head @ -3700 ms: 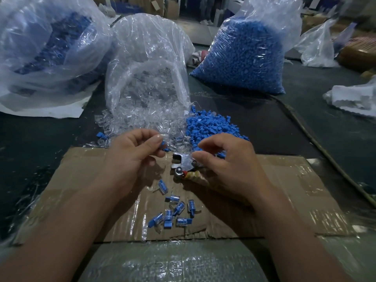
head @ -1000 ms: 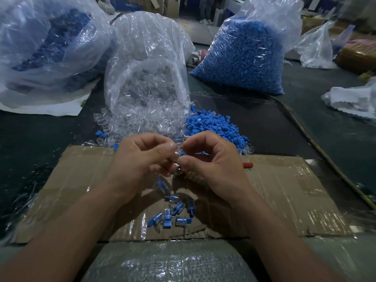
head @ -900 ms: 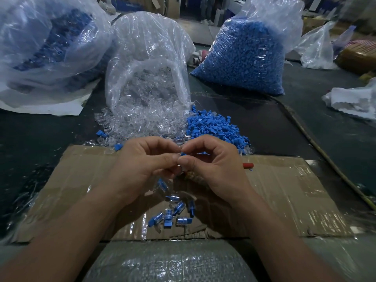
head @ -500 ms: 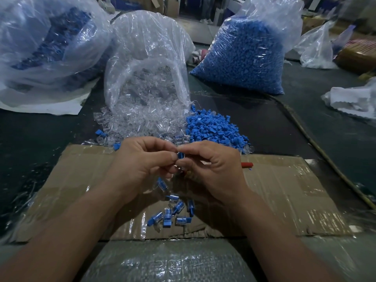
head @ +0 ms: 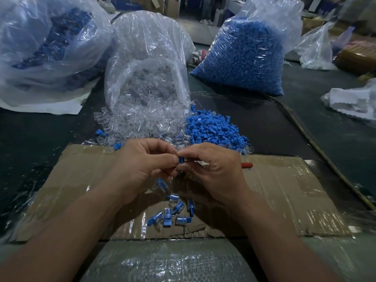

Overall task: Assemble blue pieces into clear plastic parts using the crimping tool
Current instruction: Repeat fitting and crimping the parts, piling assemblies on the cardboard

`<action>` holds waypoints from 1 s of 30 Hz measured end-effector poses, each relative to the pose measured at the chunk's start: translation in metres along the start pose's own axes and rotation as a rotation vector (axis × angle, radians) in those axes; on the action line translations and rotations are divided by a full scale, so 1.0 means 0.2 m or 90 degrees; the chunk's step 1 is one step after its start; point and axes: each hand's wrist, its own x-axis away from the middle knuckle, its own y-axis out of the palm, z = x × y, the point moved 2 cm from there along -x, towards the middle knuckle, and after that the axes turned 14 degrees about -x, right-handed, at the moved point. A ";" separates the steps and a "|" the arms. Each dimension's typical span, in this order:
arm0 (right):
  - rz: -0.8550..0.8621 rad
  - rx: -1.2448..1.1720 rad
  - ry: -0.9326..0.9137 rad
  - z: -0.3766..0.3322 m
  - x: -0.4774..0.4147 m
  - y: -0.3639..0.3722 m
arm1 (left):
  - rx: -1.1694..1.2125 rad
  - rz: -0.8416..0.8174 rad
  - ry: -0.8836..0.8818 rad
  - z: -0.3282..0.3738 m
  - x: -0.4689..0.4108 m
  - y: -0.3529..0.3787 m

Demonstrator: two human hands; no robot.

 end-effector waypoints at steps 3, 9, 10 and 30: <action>0.001 0.009 -0.006 0.00 0.00 0.00 | -0.016 -0.007 -0.004 -0.01 -0.01 -0.01; -0.026 0.008 0.034 -0.02 -0.01 0.00 | -0.040 -0.021 0.006 -0.01 0.00 -0.01; -0.038 0.003 0.066 -0.02 -0.01 0.00 | -0.037 -0.019 0.010 -0.01 0.00 -0.02; -0.381 0.299 0.477 0.08 0.02 -0.19 | 0.003 0.107 0.058 -0.03 -0.03 -0.08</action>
